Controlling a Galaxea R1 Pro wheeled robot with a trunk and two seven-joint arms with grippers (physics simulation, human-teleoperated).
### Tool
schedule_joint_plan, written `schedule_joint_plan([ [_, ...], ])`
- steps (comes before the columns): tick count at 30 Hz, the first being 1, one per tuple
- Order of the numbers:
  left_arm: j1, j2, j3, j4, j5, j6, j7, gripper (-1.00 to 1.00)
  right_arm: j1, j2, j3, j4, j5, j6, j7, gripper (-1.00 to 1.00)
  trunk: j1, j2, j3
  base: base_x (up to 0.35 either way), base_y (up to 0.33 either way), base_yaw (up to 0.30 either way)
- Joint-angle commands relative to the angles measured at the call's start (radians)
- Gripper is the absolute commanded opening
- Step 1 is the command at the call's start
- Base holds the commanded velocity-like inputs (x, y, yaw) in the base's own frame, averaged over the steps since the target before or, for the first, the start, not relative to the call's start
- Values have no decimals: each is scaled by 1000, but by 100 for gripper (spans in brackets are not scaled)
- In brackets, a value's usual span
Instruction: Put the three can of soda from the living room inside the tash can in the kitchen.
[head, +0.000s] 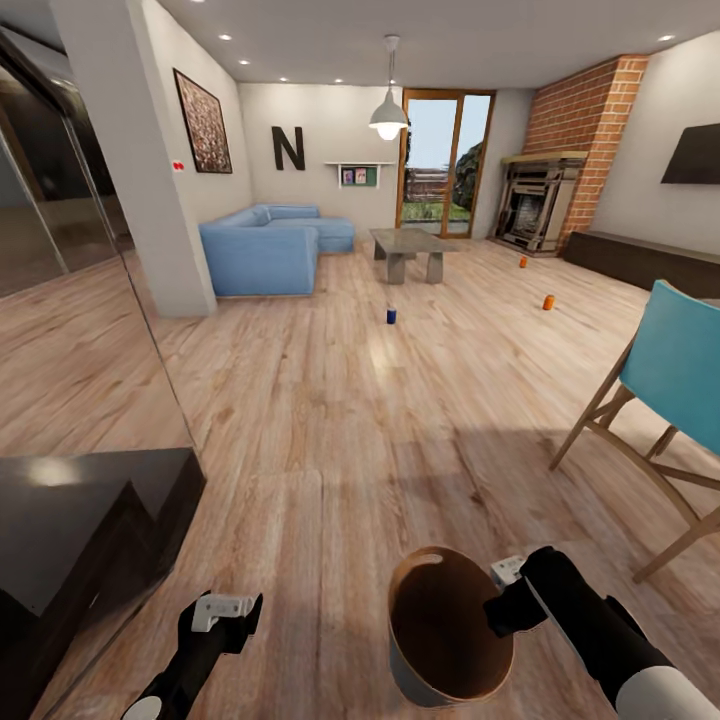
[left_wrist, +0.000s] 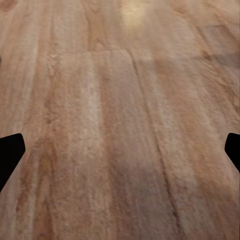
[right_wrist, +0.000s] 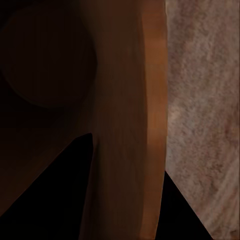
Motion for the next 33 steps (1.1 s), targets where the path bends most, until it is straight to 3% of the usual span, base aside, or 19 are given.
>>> schedule_joint_plan([
  [1, 0, 0, 0, 0, 0, 0, 0, 100, -1, 0, 0, 0, -20, 4, 1, -100, 0, 0, 0, 179, 0, 0],
  [33, 1, -2, -3, 3, -2, -5, -1, 100, -2, 10, 4, 1, -21, 4, -1, -100, 0, 0, 0, 263, -88, 0],
])
